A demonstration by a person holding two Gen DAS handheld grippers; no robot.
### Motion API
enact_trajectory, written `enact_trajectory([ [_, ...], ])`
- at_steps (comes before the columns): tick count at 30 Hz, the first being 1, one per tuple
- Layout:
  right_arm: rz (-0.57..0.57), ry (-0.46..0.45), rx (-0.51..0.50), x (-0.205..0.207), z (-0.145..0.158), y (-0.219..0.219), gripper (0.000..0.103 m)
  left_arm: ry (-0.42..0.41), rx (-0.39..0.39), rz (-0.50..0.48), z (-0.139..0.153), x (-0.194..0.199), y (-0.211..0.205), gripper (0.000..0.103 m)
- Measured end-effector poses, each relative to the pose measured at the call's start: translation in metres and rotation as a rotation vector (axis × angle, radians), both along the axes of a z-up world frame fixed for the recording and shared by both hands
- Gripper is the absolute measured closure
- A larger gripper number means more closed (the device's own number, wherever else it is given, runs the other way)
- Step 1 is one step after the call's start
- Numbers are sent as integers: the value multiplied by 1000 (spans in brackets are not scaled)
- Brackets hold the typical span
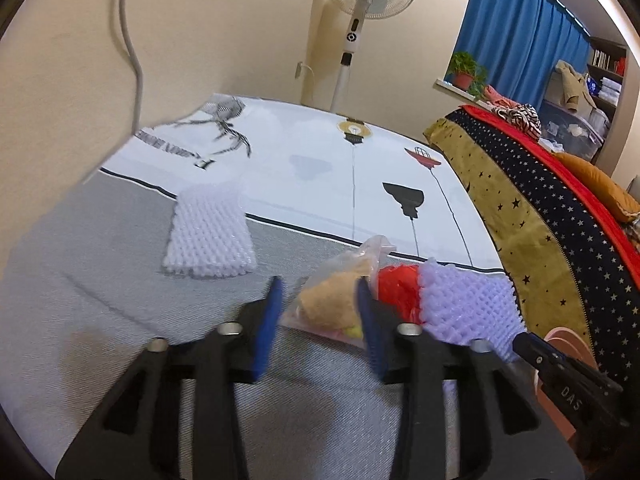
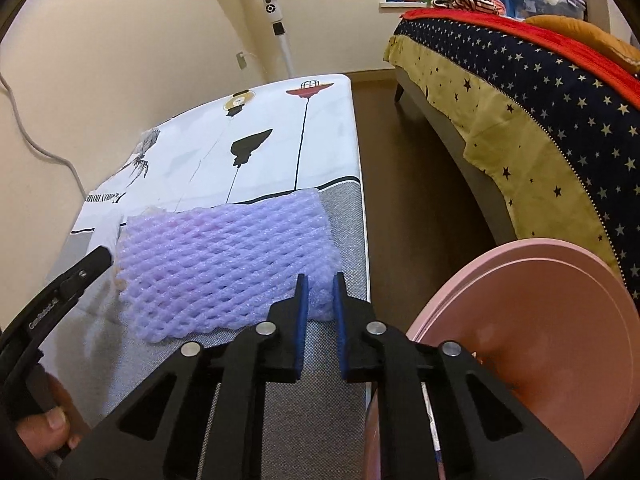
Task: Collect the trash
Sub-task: 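Move both tools back to the ironing board toward the purple foam net, then grasp the clear plastic bag with the left gripper while the right gripper grasps the purple foam net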
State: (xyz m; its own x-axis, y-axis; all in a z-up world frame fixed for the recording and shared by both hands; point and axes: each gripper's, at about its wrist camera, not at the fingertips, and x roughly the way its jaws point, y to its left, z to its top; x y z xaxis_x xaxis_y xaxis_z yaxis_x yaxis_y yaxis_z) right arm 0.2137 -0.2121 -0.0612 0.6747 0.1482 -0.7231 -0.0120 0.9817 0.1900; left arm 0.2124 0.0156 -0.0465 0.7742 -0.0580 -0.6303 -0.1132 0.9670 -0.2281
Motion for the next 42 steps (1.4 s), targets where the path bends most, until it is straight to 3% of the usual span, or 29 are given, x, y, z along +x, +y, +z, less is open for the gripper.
enact_trajectory([
  [3, -1, -4, 3, -1, 1, 0, 94, 15, -7, -11, -2, 5, -2, 49],
  [11, -37, -42, 3, -6, 10, -6, 95, 116, -21, -28, -16, 14, -4, 50],
  [16, -43, -63, 7, -11, 16, -8, 95, 124, -25, -35, -16, 9, -4, 65],
  [17, -43, -68, 10, -13, 17, -8, 96, 122, -24, -37, -15, 8, -4, 76],
  [19, -41, -80, 10, -16, 21, -9, 96, 113, -17, -39, -12, 3, -4, 83],
  [24, -37, -107, 12, -29, 30, -9, 96, 92, -1, -34, -6, -9, -1, 96],
  [42, -8, -234, 13, -97, 91, -16, 96, -11, 41, -57, 40, -73, -3, 98],
])
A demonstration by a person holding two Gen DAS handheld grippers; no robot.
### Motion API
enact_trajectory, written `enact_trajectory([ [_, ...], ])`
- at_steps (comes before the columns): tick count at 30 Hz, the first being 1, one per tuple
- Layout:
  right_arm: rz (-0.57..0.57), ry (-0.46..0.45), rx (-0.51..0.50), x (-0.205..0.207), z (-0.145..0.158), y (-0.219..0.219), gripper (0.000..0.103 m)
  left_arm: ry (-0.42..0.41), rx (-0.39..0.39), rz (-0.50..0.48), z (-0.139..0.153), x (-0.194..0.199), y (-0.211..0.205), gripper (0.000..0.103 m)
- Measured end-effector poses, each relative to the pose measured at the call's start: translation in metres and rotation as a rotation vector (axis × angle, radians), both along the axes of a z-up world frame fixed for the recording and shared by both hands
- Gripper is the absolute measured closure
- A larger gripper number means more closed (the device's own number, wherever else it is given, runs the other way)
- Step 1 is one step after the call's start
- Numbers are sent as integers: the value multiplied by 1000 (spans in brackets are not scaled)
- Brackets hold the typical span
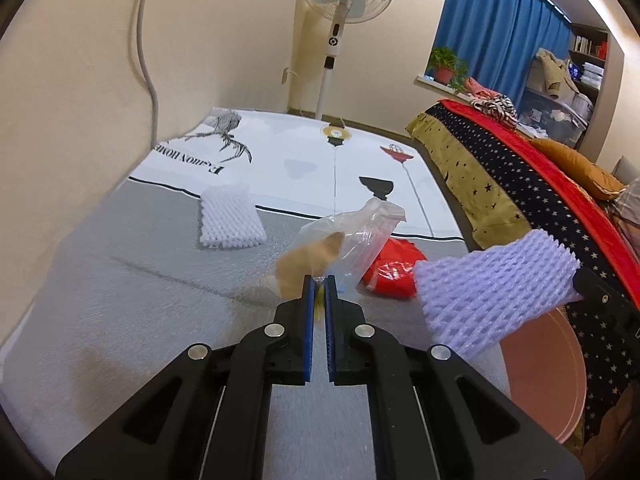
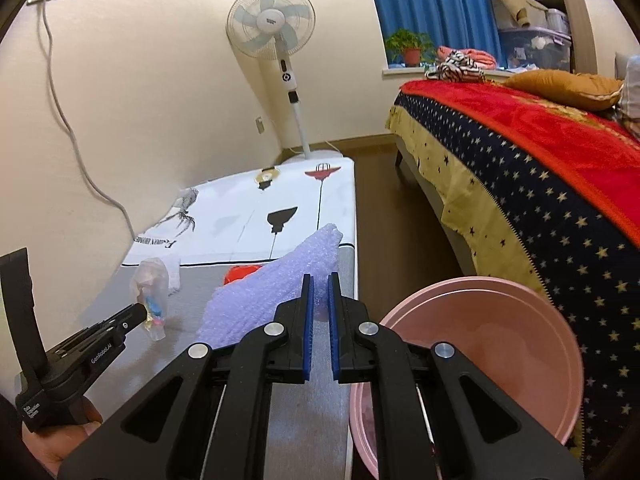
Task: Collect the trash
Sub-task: 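Grasp the clear plastic bag with the left gripper while the right gripper grasps the purple foam net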
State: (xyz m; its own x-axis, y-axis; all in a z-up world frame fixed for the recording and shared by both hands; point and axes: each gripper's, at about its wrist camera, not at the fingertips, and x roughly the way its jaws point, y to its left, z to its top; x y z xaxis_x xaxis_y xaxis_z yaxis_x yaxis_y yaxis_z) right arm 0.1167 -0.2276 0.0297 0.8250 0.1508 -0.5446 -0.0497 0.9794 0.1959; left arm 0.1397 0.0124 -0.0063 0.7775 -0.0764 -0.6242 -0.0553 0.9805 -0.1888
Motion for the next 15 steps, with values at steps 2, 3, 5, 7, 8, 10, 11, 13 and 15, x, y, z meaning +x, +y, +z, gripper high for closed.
enact_trajectory([
  [2, -2, -13, -2, -8, 6, -1, 96, -10, 2, -5, 5, -6, -1, 98],
  [3, -3, -19, -5, -12, 9, -2, 96, -17, 2, -9, 8, -10, -1, 98],
  [5, -7, -30, -5, -20, 15, -4, 96, -29, 8, -15, 12, -16, -3, 98],
  [7, -11, -41, -8, -27, 21, -7, 96, -43, 14, -23, 17, -24, -5, 98],
  [8, -13, -46, -10, -30, 23, -8, 96, -48, 14, -25, 19, -27, -5, 98],
  [10, -18, -55, -14, -34, 28, -10, 96, -56, 17, -26, 22, -33, -5, 98],
  [11, -20, -60, -14, -37, 31, -11, 96, -59, 17, -27, 23, -35, -5, 98],
  [13, -22, -66, -16, -42, 34, -12, 96, -65, 17, -31, 25, -39, -5, 98],
  [15, -23, -71, -22, -47, 37, -12, 96, -73, 19, -36, 27, -43, -6, 98],
])
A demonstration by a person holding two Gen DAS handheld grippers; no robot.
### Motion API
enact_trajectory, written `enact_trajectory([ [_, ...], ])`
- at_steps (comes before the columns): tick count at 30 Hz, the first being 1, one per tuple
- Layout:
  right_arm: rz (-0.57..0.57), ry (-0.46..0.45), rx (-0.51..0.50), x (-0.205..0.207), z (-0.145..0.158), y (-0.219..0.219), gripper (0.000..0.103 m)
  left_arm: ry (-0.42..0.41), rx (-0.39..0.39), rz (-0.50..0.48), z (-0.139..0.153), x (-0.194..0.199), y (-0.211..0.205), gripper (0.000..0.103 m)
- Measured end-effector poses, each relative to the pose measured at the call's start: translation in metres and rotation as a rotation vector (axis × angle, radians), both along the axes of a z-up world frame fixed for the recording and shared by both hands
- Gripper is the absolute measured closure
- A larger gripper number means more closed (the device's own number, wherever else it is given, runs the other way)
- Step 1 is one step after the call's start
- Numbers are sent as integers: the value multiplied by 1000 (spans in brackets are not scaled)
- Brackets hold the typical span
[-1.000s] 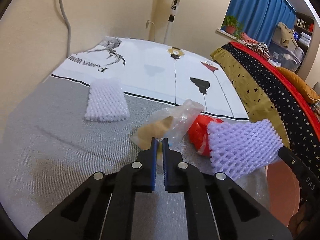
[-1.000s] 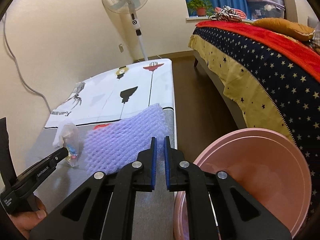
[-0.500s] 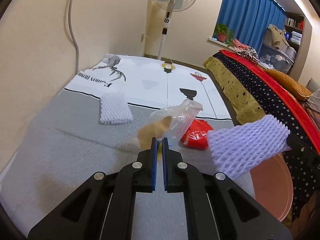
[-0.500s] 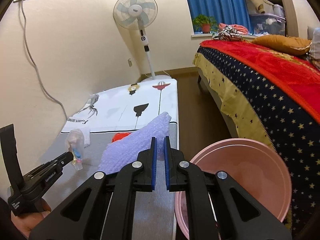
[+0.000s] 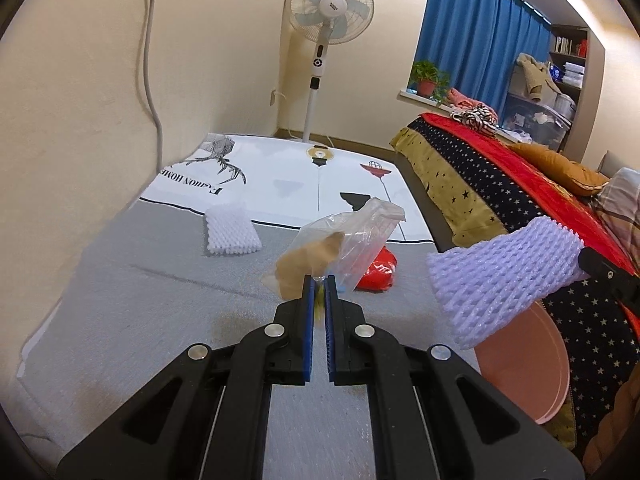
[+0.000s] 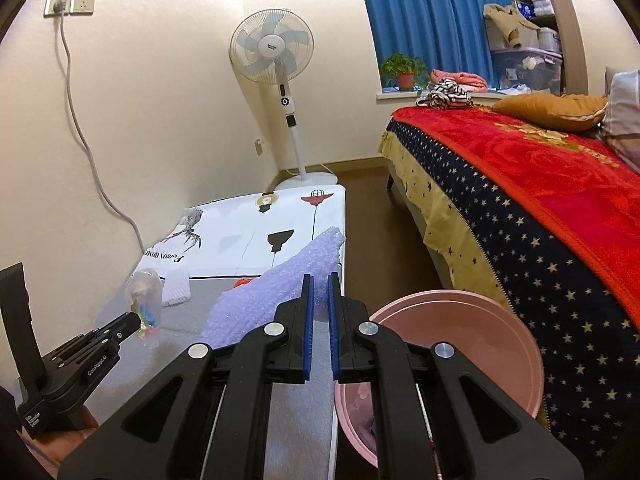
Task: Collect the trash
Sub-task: 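Grasp the clear plastic bag with the left gripper while the right gripper grasps the purple foam net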
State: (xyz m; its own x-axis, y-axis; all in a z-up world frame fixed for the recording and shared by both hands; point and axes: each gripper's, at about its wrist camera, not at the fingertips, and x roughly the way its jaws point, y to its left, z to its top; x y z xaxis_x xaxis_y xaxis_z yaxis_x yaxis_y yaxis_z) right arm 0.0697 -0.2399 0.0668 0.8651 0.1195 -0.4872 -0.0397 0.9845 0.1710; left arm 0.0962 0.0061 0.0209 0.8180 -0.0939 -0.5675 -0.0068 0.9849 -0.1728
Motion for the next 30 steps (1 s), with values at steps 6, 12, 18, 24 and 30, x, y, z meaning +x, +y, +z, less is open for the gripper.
enact_trajectory([
  [6, -2, -20, -20, -14, 8, 0, 96, -19, 7, -13, 6, -11, -3, 98],
  [12, -14, -30, -28, -25, 13, -4, 96, -27, 4, -21, 9, -16, -8, 98],
  [18, -36, -38, -26, -32, 17, -14, 96, -34, 3, -37, 10, -17, -12, 98],
  [24, -56, -45, -30, -35, 20, -21, 96, -39, 2, -52, 11, -17, -19, 98],
  [30, -81, -46, -30, -36, 21, -30, 96, -43, 3, -63, 11, -16, -25, 98],
])
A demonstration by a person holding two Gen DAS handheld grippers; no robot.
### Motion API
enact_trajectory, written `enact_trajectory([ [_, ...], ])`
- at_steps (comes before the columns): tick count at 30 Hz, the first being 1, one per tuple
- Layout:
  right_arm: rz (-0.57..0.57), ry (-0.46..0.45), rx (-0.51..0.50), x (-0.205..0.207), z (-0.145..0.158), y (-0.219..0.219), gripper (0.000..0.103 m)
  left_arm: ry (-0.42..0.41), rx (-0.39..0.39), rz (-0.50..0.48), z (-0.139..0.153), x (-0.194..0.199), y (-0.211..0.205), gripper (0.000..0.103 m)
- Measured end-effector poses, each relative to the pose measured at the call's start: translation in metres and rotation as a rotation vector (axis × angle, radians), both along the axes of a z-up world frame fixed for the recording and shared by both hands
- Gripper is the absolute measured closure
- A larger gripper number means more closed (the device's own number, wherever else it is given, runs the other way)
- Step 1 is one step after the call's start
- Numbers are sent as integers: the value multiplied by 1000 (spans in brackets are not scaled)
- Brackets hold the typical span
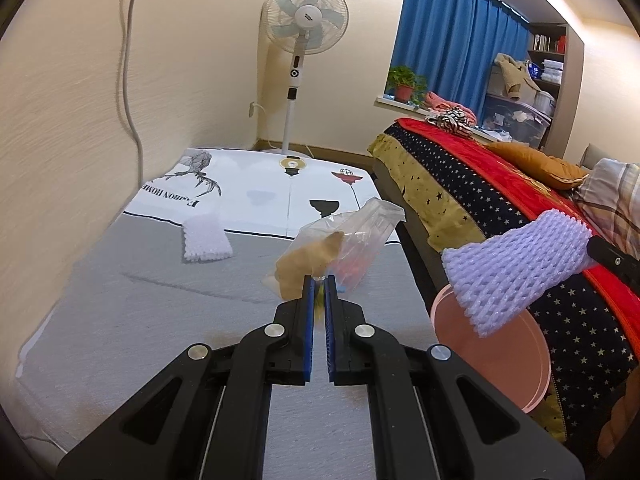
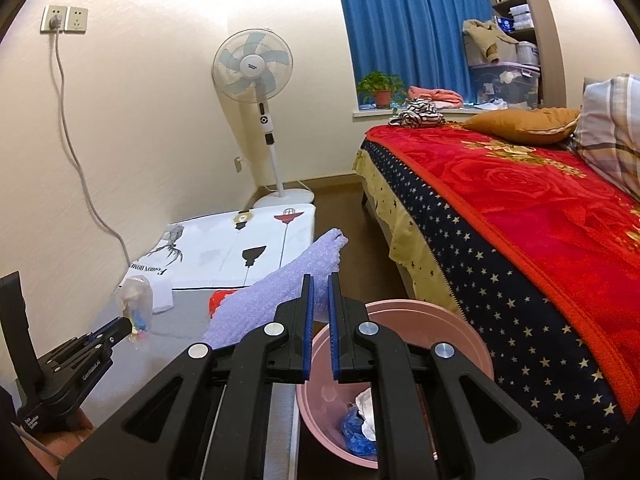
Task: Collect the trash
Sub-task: 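Grasp the clear plastic bag with the left gripper while the right gripper grasps the purple foam net, then carry the clear bag and purple net over the pink bin and open both grippers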
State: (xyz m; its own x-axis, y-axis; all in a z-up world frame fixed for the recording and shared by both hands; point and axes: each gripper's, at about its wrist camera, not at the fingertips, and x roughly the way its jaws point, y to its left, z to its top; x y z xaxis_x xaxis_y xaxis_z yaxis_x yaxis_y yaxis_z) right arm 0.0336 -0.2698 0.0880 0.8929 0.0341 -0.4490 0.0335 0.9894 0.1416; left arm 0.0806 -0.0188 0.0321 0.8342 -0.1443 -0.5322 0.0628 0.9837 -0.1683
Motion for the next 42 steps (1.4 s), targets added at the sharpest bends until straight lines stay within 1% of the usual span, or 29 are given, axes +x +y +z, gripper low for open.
enact_trajectory([
  [11, -52, -5, -21, -4, 6, -17, 96, -7, -2, -32, -1, 2, -13, 98],
  [24, -179, 15, -41, -8, 11, -52, 96, -15, -8, -110, -2, 5, -46, 98],
  [33, -256, 32, -106, -8, 10, -61, 96, -8, -22, -191, -6, 12, -80, 98],
  [42, -308, 72, -132, 1, 0, -69, 96, 3, -23, -290, -14, 20, -118, 98],
])
